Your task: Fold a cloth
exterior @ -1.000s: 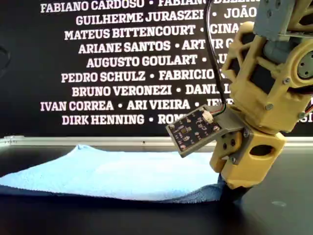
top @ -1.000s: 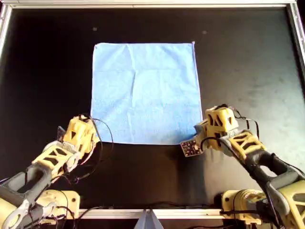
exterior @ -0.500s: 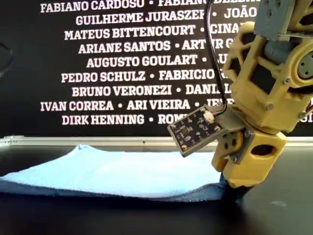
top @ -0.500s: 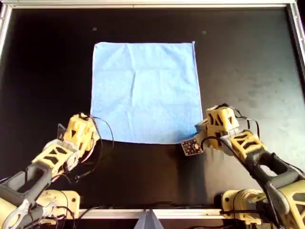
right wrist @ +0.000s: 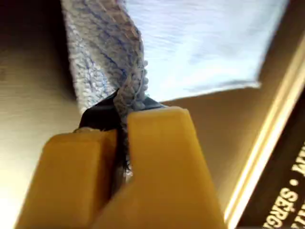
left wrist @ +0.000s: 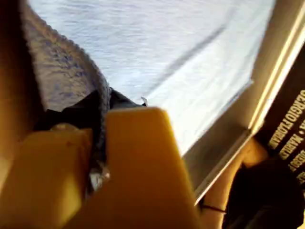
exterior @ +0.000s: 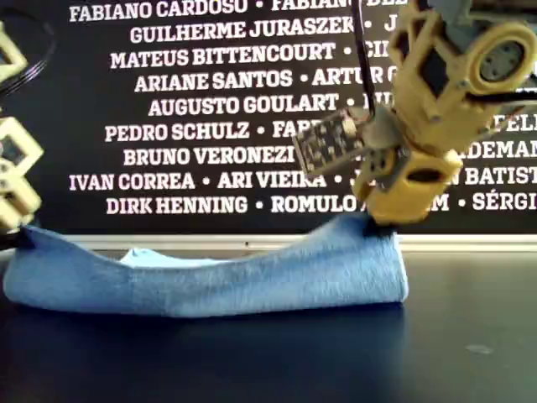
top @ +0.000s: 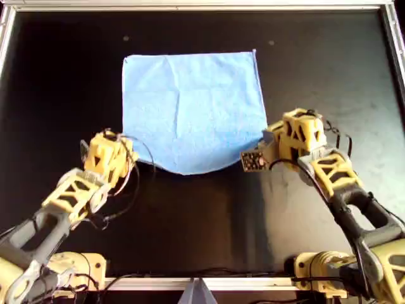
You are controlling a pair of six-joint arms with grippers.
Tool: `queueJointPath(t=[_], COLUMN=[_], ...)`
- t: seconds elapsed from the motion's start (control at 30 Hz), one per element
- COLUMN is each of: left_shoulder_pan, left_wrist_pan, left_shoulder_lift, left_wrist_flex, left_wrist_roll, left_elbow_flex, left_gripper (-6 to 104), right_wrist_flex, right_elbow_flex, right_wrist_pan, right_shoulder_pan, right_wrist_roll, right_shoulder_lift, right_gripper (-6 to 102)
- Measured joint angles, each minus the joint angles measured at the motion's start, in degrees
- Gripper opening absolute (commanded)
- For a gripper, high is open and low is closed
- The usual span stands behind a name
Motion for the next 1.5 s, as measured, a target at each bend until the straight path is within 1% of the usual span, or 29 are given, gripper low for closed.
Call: queueJointPath(t=[0.1, 0.17, 0.43, 0.5, 0.7, 0.8, 1.13, 1.5], left_shoulder_pan=[2.20, 3.16, 3.87, 4.75, 9.84, 10.99, 11.07, 11.07], left_wrist_pan=[0.00, 0.00, 0.00, 0.00, 0.35, 0.35, 0.62, 0.44], left_shoulder_lift=[-7.21, -12.48, -29.62, -33.49, -44.74, -49.31, -61.52, -68.12], left_wrist_flex=[0.00, 0.00, 0.00, 0.00, -0.09, -0.09, -0.09, -0.09], left_wrist_roll=[0.00, 0.00, 0.00, 0.00, 0.00, 0.00, 0.00, 0.00], left_elbow_flex=[-6.86, -11.95, -30.59, -35.16, -46.93, -52.82, -71.19, -82.97], left_gripper=[-1, -1, -1, -1, -1, -1, -1, -1], right_wrist_flex=[0.00, 0.00, 0.00, 0.00, 0.00, 0.00, 0.00, 0.00], right_elbow_flex=[-5.19, -9.58, -29.62, -34.98, -49.92, -56.95, -77.08, -93.16], right_wrist_pan=[0.00, 0.00, 0.00, 0.00, 0.00, 0.00, 0.00, 0.00], right_shoulder_pan=[-0.09, -0.18, -0.18, -0.18, -0.18, -0.35, -4.39, -4.13], right_wrist_roll=[-0.26, -0.26, -0.26, -0.26, -0.26, -0.26, -0.26, -0.26], right_shoulder_lift=[-3.78, -7.47, -24.79, -29.27, -41.84, -47.20, -61.08, -71.28], right_gripper=[-2, -2, -2, -2, -2, -2, -2, -2])
